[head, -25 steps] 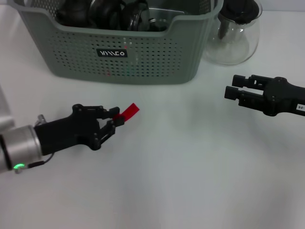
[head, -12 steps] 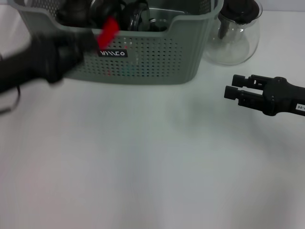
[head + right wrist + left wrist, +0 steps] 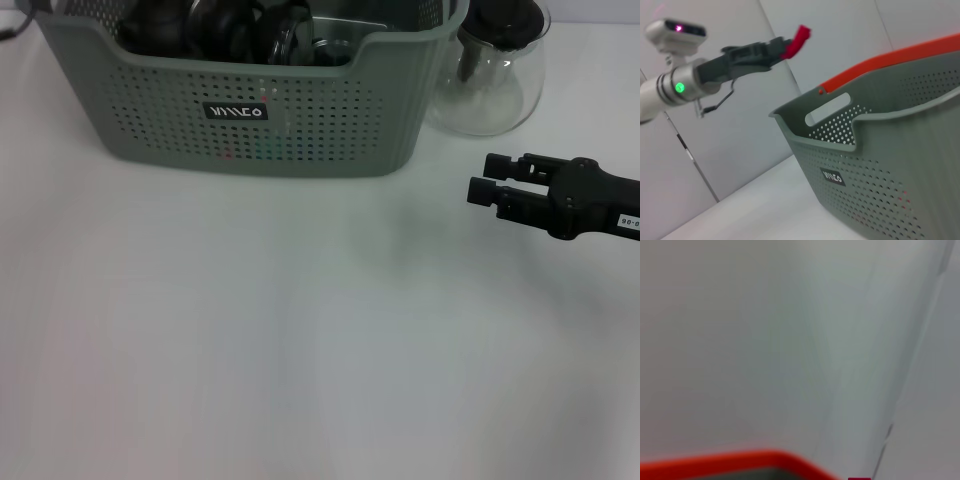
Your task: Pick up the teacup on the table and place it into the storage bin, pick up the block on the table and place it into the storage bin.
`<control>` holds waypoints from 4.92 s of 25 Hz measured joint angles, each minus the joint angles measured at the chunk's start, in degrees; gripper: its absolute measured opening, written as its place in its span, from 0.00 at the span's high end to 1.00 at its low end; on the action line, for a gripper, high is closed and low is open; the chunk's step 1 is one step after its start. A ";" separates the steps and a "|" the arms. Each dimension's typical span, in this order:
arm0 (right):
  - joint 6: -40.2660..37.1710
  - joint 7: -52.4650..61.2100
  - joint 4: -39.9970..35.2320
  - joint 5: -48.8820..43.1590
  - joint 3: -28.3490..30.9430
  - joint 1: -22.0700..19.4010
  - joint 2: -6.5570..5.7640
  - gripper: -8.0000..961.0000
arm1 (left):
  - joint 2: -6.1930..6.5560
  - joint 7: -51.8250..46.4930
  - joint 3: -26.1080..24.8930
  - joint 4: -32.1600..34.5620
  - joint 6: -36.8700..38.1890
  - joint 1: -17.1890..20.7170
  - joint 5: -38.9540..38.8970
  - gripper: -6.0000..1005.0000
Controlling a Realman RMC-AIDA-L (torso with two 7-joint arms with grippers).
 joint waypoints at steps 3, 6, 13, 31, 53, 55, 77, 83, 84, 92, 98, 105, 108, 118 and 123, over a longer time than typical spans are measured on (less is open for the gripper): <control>-0.19 0.00 0.00 0.01 0.00 0.00 0.00 0.39 | -0.22 -7.48 5.22 4.06 -6.64 -1.28 3.53 0.82; -0.23 0.00 0.00 0.03 -0.01 0.00 0.00 0.39 | -0.63 -16.48 12.08 7.75 -14.56 -2.18 9.61 0.82; -0.13 0.00 0.00 0.07 0.00 0.00 0.06 0.39 | -2.72 -22.73 17.81 10.57 -20.00 -2.72 15.88 0.66; -8.11 3.17 0.01 3.16 8.25 -0.53 -0.70 0.38 | -7.35 14.23 2.58 10.51 20.53 20.11 -12.20 0.32; -18.68 22.28 -6.25 0.47 8.45 -0.30 -5.25 0.36 | -9.29 25.86 3.21 3.28 15.14 22.45 4.44 0.30; -17.88 10.69 -9.68 -2.89 8.06 -1.08 -1.71 0.36 | -9.12 28.54 3.56 3.15 15.42 21.79 8.17 0.30; -6.13 -36.76 6.28 -9.48 6.62 -1.13 2.27 0.02 | -8.63 39.41 11.64 -5.84 14.72 12.83 16.10 0.26; -8.90 -37.21 6.44 -9.69 6.09 -1.65 2.12 0.02 | -8.66 39.31 11.67 -6.34 14.52 12.91 16.46 0.26; -9.09 -37.28 6.45 -9.69 6.07 -1.76 2.14 0.03 | -8.72 39.31 11.71 -6.37 14.60 12.92 16.47 0.26; -9.45 -37.57 6.50 -9.74 5.97 -1.89 2.19 0.03 | -8.98 39.62 11.41 -6.59 15.05 13.24 16.05 0.26; -9.50 -37.66 6.51 -9.78 5.97 -1.95 2.20 0.04 | -9.58 39.89 11.39 -6.61 15.08 13.10 15.99 0.27; -8.37 -37.72 6.66 -9.78 5.97 -1.94 2.30 0.04 | -9.70 39.94 11.18 -6.61 13.88 12.78 15.83 0.27; -8.19 -37.73 6.72 -9.78 6.01 -1.98 2.30 0.04 | -9.76 39.95 11.31 -6.60 13.77 12.76 15.83 0.27; -5.21 -37.78 8.18 -9.83 5.89 -1.54 2.28 0.04 | -10.04 40.06 11.83 -8.82 10.36 12.66 16.17 0.27; -9.84 -38.32 7.50 -9.55 6.56 -1.86 2.04 0.04 | -9.56 40.07 9.89 -7.77 15.49 12.74 14.60 0.27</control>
